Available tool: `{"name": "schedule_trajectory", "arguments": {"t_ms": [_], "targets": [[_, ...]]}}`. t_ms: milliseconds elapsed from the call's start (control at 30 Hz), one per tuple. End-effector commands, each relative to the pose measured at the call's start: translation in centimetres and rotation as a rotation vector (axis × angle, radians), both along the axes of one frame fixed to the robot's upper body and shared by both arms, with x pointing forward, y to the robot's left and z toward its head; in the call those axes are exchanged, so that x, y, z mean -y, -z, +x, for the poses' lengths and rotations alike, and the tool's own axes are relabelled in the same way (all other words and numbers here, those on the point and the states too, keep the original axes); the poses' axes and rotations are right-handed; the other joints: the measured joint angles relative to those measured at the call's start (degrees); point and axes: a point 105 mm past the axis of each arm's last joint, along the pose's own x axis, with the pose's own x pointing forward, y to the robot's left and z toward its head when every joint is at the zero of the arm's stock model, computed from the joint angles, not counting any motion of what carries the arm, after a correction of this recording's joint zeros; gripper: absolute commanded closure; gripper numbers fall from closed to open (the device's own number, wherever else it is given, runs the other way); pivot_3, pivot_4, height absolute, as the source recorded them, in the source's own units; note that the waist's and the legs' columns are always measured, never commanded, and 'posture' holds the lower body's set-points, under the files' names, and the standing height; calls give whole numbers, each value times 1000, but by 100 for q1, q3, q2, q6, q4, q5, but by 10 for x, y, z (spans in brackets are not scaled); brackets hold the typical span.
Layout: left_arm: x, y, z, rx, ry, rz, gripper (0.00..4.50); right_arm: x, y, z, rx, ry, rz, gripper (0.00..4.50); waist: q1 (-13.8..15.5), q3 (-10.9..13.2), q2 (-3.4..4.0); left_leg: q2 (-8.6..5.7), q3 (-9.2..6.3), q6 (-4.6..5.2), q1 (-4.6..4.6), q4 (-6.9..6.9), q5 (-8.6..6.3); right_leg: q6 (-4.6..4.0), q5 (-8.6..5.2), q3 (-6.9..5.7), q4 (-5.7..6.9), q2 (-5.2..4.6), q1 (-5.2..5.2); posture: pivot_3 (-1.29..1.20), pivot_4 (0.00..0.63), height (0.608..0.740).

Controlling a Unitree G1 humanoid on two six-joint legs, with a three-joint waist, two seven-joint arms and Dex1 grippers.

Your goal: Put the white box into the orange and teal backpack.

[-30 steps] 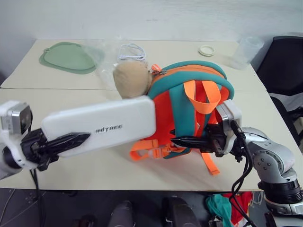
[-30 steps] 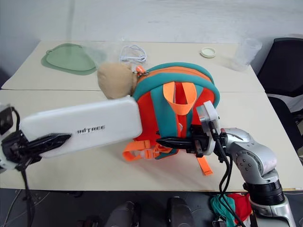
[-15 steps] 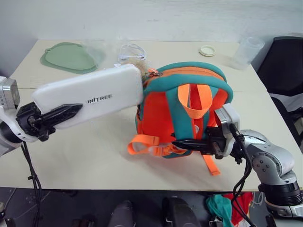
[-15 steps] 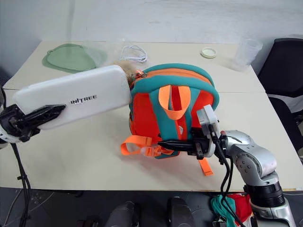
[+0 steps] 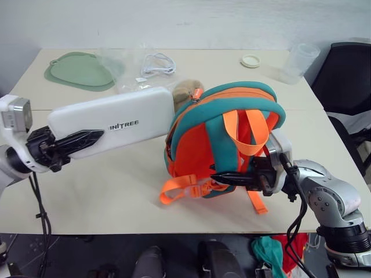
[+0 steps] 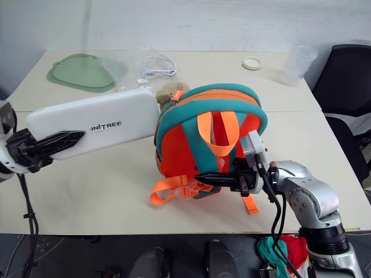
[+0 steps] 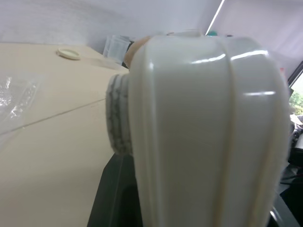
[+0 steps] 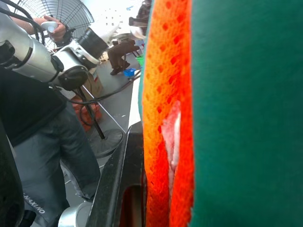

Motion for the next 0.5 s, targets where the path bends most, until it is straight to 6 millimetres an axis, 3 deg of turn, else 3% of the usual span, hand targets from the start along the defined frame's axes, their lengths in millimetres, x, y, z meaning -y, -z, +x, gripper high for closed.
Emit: {"name": "schedule_trajectory", "arguments": {"t_ms": [33,267,500], "targets": [[-6,-15,-16,43,8,-26,3303,1,-4,-3,26,-4,13,3838,11,0,0,-1,-1,0,1,0,0,0,0,-1,0,-2,1,0,150,740],[-11,-24,-21,65,-18,-92,3303,2,-3,-2,20,-4,10,3839,20,0,0,-2,-9,0,1,0,0,0,0,-6,-1,-5,5,0,150,740],[4,-1,-24,-10,55,-21,3303,2,-4,0,20,-5,6,3852,9,0,0,-2,-8,-2,1,-4,1,-2,-1,-6,-1,-5,4,0,150,740]]}}
